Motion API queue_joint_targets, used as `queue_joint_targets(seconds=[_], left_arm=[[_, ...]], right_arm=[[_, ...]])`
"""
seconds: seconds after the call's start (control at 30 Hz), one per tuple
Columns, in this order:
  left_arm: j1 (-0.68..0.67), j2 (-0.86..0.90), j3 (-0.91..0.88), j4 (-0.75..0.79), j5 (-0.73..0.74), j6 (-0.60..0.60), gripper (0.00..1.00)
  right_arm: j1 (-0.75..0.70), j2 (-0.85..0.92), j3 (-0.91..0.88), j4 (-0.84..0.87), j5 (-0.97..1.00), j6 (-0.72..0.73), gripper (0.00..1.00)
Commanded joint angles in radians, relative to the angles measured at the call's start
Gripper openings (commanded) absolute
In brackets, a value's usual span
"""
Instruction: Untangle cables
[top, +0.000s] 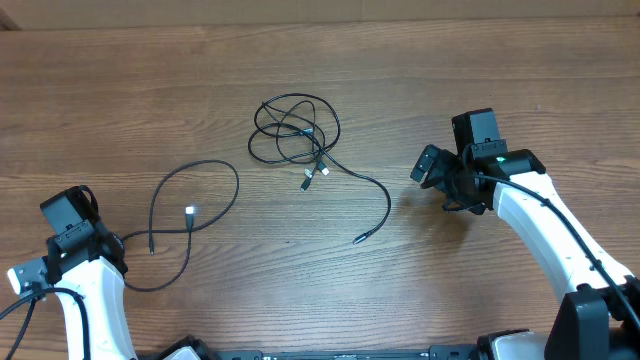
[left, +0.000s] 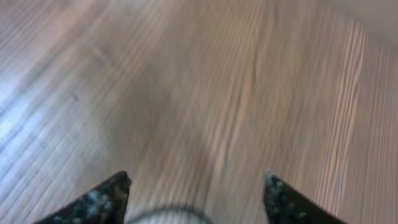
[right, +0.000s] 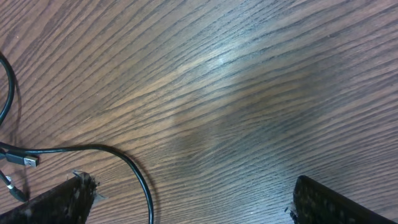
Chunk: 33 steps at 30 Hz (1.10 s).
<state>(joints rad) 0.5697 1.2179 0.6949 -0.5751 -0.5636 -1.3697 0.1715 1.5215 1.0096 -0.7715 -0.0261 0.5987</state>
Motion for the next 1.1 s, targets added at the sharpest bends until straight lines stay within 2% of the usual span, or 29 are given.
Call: queue_joint_targets(seconds=[0.0, 0.07, 0.17, 0.2, 0.23, 0.27, 0.3, 0.37, 0.43, 0.53, 0.63, 0.77, 0.83, 0.9, 0.97, 1.0, 1.07], left_arm=[[-0.01, 0.005, 0.014, 0.001, 0.218, 0.22, 0.8], [-0.019, 0.005, 0.014, 0.001, 0.31, 0.358, 0.87], [-0.035, 0.005, 0.011, 0.0, 0.415, 0.461, 0.83], [-0.055, 0.005, 0.0, -0.002, 0.504, 0.473, 0.73], [-0.066, 0.005, -0.008, -0.003, 0.529, 0.473, 0.71], [-0.077, 0.005, -0.015, -0.005, 0.546, 0.473, 0.74], [-0.103, 0.005, -0.033, -0.007, 0.556, 0.47, 0.88], [-0.132, 0.005, -0.06, -0.003, 0.553, 0.426, 0.91], [-0.157, 0.005, -0.089, 0.014, 0.553, 0.372, 0.88], [-0.196, 0.005, -0.131, 0.058, 0.553, 0.32, 0.77], [-0.241, 0.005, -0.174, 0.096, 0.55, 0.273, 0.58], [-0.288, 0.005, -0.219, 0.113, 0.494, 0.196, 0.51], [-0.299, 0.005, -0.235, 0.113, 0.474, 0.172, 0.44], [-0.304, 0.005, -0.244, 0.113, 0.467, 0.169, 0.36], [-0.305, 0.005, -0.248, 0.113, 0.467, 0.169, 0.23], [-0.305, 0.005, -0.248, 0.114, 0.467, 0.181, 0.16], [-0.305, 0.005, -0.248, 0.137, 0.468, 0.232, 0.08]], right_arm=[[-0.003, 0.007, 0.004, 0.003, 0.006, 0.003, 1.0], [-0.003, 0.007, 0.004, 0.003, 0.006, 0.003, 1.0], [-0.003, 0.007, 0.004, 0.003, 0.006, 0.003, 1.0], [-0.003, 0.007, 0.004, 0.003, 0.006, 0.004, 1.0], [-0.003, 0.007, 0.004, 0.003, 0.006, 0.004, 1.0], [-0.003, 0.007, 0.004, 0.003, 0.006, 0.004, 1.0], [-0.003, 0.007, 0.004, 0.003, 0.006, 0.003, 1.0], [-0.003, 0.007, 0.004, 0.003, 0.006, 0.003, 1.0], [-0.003, 0.007, 0.004, 0.003, 0.006, 0.003, 1.0], [-0.003, 0.007, 0.004, 0.003, 0.006, 0.003, 1.0], [-0.003, 0.007, 0.004, 0.003, 0.006, 0.004, 1.0], [-0.003, 0.007, 0.004, 0.003, 0.006, 0.004, 1.0], [-0.003, 0.007, 0.004, 0.003, 0.006, 0.003, 1.0], [-0.003, 0.007, 0.004, 0.003, 0.006, 0.003, 1.0], [-0.003, 0.007, 0.004, 0.003, 0.006, 0.003, 1.0], [-0.003, 0.007, 0.004, 0.003, 0.006, 0.003, 1.0], [-0.003, 0.007, 0.004, 0.003, 0.006, 0.003, 1.0]])
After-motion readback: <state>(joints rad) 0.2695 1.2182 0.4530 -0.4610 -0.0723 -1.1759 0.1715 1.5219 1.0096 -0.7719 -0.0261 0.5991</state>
